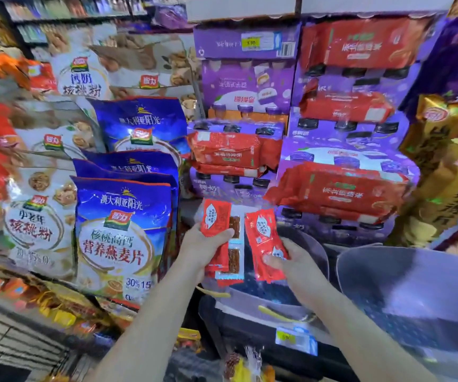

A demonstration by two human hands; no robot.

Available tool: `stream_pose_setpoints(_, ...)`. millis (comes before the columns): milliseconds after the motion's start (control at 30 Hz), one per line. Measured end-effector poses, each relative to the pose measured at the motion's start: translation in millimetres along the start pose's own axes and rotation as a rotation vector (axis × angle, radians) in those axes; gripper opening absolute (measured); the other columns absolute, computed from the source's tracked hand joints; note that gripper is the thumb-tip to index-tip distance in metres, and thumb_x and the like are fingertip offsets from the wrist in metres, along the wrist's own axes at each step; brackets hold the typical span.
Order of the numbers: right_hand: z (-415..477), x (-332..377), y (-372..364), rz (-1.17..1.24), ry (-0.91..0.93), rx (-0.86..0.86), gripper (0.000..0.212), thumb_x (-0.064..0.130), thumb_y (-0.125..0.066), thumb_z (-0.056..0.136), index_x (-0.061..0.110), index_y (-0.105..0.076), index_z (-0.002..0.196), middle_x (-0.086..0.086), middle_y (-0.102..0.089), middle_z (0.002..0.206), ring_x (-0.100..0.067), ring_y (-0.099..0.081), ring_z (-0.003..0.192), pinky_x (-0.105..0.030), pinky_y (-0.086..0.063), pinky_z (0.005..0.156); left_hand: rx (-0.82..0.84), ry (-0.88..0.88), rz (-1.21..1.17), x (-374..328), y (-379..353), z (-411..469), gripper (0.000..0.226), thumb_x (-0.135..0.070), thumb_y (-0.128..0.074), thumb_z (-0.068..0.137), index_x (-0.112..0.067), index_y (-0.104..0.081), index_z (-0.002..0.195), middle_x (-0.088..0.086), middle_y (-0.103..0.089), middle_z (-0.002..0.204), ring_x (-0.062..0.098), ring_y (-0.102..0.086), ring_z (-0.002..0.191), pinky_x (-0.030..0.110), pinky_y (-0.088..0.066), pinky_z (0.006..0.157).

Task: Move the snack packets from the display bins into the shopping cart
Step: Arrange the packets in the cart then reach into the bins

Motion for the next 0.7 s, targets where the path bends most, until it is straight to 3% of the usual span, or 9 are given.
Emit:
stream_pose_setpoints(67,12.2,-11.9,-3.2,0.05,-0.047,0.012,0.033,-0.004,-0.072,0.089,0.012,-0.066,0.117,-0.011,-0.078,0.102,-0.03,-0.072,0.088,-0.056,-0.058,0.085,0.023,0.031,0.018,7.8,-3.3,17.0,0.028,-0.012,-0.091,0.082,-0.014,-0.076,0.106,0.01,-0.082,0.101,0.028,-0.08,0.09,0.047,-0.065,0.084)
stream_pose_setpoints(167,27.3,-25.8,-4.3,0.062,-0.133,0.016,0.039,-0.007,-0.072,0.088,0.011,-0.062,0.121,-0.011,-0.079,0.107,-0.026,-0.076,0.091,-0.041,-0.062,0.076,0.064,0.037,0.089,11.2,-10.8,36.9,0.02,-0.012,-0.09,0.083,-0.013,-0.078,0.099,0.01,-0.082,0.098,0.029,-0.079,0.091,0.048,-0.066,0.084)
stream_pose_setpoints(300,47.1,-38.3,-4.1,0.032,-0.243,0.025,0.047,-0.015,-0.072,0.083,0.008,-0.061,0.122,-0.012,-0.079,0.105,-0.025,-0.076,0.09,-0.038,-0.063,0.072,0.136,0.073,0.14,21.0,-23.2,53.3,0.029,-0.003,-0.086,0.086,-0.001,-0.077,0.113,0.013,-0.079,0.103,0.026,-0.074,0.089,0.042,-0.06,0.086)
stream_pose_setpoints(400,58.6,-42.5,-4.2,-0.169,-0.339,0.047,0.052,-0.009,-0.082,0.073,0.005,-0.06,0.119,-0.013,-0.078,0.103,-0.026,-0.075,0.089,-0.043,-0.062,0.079,0.182,0.097,0.289,36.6,-30.8,59.4,0.031,-0.001,-0.088,0.083,0.002,-0.077,0.112,0.017,-0.078,0.105,0.022,-0.069,0.091,0.038,-0.057,0.086)
stream_pose_setpoints(533,68.0,-47.7,-5.9,-0.49,-0.452,0.118,0.042,0.007,-0.087,0.076,0.013,-0.061,0.109,0.0,-0.073,0.08,-0.012,-0.067,0.063,-0.024,-0.047,0.054,0.175,0.21,0.428,57.1,-31.6,67.3,0.036,-0.005,-0.09,0.081,0.001,-0.078,0.114,0.019,-0.078,0.112,0.02,-0.069,0.09,0.031,-0.054,0.08)
stream_pose_setpoints(633,74.4,-51.0,-7.8,-0.583,-0.48,0.128,0.047,0.015,-0.089,0.077,0.015,-0.059,0.113,-0.007,-0.075,0.104,-0.02,-0.074,0.09,-0.033,-0.058,0.067,0.225,0.303,0.554,61.3,-32.1,77.1,0.045,-0.013,-0.092,0.081,0.001,-0.076,0.12,0.018,-0.078,0.114,0.027,-0.076,0.099,0.039,-0.06,0.092)
stream_pose_setpoints(700,76.7,-53.3,-9.7,-0.607,-0.473,0.143,0.044,0.016,-0.089,0.079,0.02,-0.055,0.106,-0.005,-0.07,0.106,-0.019,-0.069,0.091,-0.028,-0.053,0.069,0.253,0.341,0.62,60.7,-34.3,81.8,0.051,-0.017,-0.093,0.081,0.001,-0.073,0.125,0.019,-0.077,0.117,0.032,-0.075,0.108,0.048,-0.059,0.099)
Point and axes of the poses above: each hand's wrist, its own z-axis towards the middle knuckle, its own y-axis out of the back of the hand, x = y × z, the point moved 3 cm from there along z, towards the middle knuckle
